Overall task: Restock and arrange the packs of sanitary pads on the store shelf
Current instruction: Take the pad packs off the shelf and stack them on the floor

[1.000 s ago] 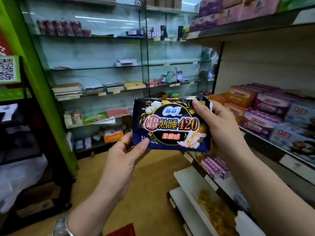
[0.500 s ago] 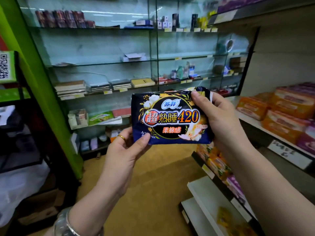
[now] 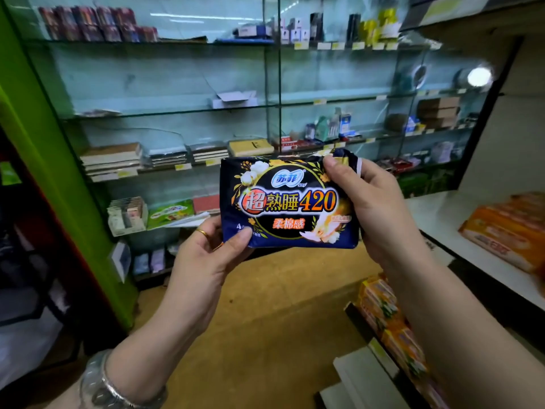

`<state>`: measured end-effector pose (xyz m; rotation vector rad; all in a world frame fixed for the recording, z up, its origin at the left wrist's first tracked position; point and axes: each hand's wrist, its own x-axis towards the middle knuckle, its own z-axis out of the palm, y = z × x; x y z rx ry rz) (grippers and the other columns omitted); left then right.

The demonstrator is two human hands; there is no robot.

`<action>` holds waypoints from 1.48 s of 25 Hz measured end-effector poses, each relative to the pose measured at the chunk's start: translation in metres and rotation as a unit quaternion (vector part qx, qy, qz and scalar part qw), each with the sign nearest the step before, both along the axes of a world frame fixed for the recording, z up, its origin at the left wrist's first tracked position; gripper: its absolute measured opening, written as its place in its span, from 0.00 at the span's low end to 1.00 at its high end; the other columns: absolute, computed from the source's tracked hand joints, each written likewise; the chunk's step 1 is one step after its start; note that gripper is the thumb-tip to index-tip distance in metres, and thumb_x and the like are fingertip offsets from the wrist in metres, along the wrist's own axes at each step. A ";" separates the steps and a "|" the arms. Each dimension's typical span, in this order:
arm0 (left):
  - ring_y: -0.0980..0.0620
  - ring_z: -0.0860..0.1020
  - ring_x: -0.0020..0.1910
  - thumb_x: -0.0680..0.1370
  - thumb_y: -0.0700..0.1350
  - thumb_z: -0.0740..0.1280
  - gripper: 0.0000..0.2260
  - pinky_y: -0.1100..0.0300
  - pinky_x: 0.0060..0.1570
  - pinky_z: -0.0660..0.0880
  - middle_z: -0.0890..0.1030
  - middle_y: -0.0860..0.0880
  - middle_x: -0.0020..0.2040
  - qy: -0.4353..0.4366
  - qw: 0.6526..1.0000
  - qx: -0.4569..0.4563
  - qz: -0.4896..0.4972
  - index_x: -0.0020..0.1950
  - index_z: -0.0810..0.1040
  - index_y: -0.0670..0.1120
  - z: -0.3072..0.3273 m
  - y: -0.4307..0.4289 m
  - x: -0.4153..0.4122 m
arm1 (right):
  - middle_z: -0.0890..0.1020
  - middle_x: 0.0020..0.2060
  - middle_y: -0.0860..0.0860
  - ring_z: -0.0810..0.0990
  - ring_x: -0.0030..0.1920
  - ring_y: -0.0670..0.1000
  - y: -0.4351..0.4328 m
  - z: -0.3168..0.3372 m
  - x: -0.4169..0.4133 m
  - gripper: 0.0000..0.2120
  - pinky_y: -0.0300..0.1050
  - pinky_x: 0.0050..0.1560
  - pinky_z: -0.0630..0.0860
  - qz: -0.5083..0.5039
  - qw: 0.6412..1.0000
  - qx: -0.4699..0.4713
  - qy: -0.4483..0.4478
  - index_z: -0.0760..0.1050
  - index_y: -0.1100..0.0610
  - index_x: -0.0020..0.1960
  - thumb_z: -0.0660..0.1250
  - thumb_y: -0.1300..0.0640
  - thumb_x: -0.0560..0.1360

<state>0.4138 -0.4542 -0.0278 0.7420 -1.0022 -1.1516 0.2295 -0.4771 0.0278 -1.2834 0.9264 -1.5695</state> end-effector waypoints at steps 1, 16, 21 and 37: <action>0.56 0.82 0.41 0.65 0.37 0.71 0.15 0.66 0.40 0.78 0.84 0.50 0.42 0.004 1.000 0.001 0.000 0.51 0.77 0.43 -0.002 -0.011 0.002 | 0.84 0.36 0.54 0.82 0.33 0.51 -0.010 0.000 0.002 0.12 0.44 0.35 0.79 -0.003 1.000 0.005 0.006 0.74 0.61 0.49 0.69 0.52 0.72; 0.53 0.81 0.43 0.65 0.40 0.68 0.14 0.60 0.50 0.79 0.84 0.49 0.44 0.010 0.994 0.005 -0.105 0.50 0.78 0.44 0.001 -0.248 0.086 | 0.83 0.37 0.55 0.82 0.34 0.50 -0.198 0.008 0.085 0.13 0.41 0.34 0.77 -0.107 0.992 0.021 0.063 0.75 0.63 0.50 0.65 0.53 0.76; 0.56 0.82 0.41 0.64 0.40 0.68 0.13 0.65 0.44 0.79 0.85 0.51 0.41 0.009 0.989 0.008 -0.149 0.48 0.78 0.45 0.004 -0.324 0.096 | 0.83 0.40 0.57 0.81 0.37 0.52 -0.261 0.008 0.096 0.12 0.47 0.40 0.77 -0.166 0.984 0.026 0.065 0.75 0.62 0.50 0.65 0.53 0.75; 0.55 0.82 0.41 0.65 0.40 0.68 0.12 0.63 0.43 0.80 0.84 0.50 0.42 -0.001 0.976 0.021 -0.216 0.48 0.78 0.45 0.002 -0.593 0.001 | 0.81 0.37 0.55 0.79 0.33 0.49 -0.507 0.003 0.009 0.09 0.43 0.35 0.75 -0.244 0.969 0.012 0.041 0.74 0.61 0.48 0.66 0.55 0.75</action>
